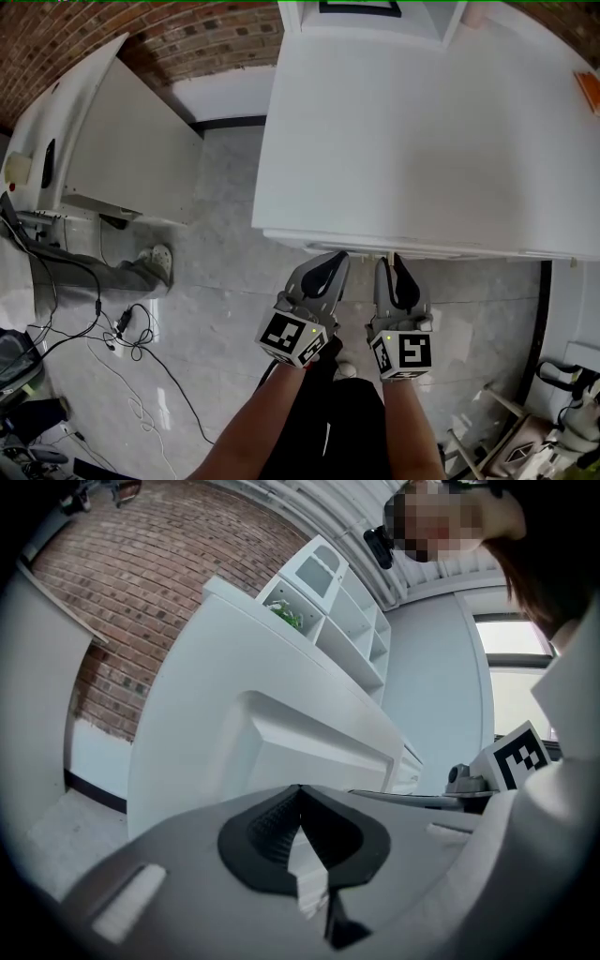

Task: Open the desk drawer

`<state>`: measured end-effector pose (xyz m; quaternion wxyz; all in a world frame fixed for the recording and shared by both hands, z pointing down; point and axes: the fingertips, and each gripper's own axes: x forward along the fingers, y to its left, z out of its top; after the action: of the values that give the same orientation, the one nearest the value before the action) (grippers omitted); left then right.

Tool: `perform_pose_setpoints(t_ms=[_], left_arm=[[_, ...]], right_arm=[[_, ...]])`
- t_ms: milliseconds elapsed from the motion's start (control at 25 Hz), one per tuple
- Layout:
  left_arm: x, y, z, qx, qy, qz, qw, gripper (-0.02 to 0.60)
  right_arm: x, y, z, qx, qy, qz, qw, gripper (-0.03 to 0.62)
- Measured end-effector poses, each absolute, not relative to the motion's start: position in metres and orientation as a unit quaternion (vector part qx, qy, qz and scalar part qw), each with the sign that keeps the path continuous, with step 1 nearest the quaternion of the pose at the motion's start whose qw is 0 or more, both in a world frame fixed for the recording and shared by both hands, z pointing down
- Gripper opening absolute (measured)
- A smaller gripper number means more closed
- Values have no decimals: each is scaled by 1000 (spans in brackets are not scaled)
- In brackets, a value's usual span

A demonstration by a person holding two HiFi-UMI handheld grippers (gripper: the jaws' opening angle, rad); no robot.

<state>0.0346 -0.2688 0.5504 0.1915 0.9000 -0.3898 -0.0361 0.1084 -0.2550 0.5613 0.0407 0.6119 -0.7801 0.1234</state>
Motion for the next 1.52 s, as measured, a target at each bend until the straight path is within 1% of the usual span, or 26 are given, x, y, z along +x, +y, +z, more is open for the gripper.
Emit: perform_pose_setpoints(t_ms=[720, 1520], left_arm=[[32, -240, 547, 897, -401, -32, 182, 3], [29, -192, 553, 896, -397, -20, 197, 3]], right_arm=[[105, -224, 559, 597, -792, 114, 53, 77], [97, -175, 559, 586, -798, 119, 74, 78]])
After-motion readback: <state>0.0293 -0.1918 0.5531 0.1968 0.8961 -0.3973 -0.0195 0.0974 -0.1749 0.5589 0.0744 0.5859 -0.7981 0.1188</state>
